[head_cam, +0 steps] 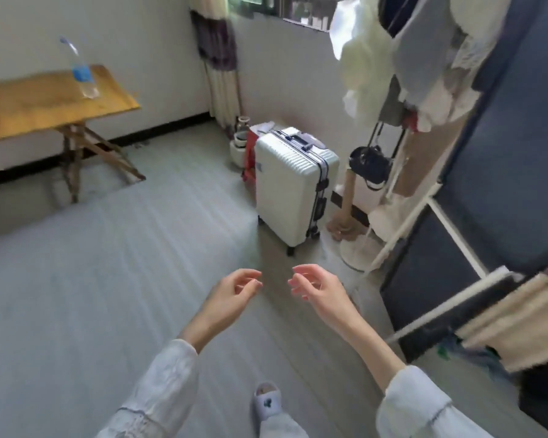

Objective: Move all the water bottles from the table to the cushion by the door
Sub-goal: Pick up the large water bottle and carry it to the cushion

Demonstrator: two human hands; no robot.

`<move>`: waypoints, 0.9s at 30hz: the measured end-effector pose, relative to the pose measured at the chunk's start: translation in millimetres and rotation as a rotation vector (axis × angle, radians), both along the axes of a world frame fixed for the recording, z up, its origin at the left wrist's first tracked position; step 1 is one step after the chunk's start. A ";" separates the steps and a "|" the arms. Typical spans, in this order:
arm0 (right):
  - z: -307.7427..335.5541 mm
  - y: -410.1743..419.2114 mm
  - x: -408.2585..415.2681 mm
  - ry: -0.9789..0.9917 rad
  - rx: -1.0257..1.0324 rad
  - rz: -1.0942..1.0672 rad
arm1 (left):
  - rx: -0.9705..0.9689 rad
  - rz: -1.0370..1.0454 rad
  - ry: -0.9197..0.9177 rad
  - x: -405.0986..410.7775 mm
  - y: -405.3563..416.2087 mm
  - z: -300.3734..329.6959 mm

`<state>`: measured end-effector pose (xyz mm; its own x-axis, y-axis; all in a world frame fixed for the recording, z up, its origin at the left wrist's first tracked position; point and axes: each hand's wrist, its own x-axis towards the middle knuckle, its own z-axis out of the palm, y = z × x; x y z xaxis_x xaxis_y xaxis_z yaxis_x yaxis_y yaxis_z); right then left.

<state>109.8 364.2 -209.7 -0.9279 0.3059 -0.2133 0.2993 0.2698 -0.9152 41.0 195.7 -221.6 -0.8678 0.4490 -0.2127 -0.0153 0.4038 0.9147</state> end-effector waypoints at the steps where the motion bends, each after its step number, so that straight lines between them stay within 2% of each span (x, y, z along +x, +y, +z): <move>1: 2.6 -3.2 -27.2 0.015 -0.008 0.038 | 0.010 0.053 0.007 -21.0 -6.3 2.8; 9: 15.4 -31.0 -217.7 0.033 -0.051 0.293 | 0.043 0.364 0.003 -151.5 -50.3 17.6; 16: 20.7 -97.2 -371.7 0.055 -0.079 0.480 | 0.042 0.588 0.042 -268.7 -119.9 19.4; 27: 24.9 -192.7 -637.1 0.068 -0.050 0.495 | 0.060 0.626 0.083 -530.8 -229.0 7.6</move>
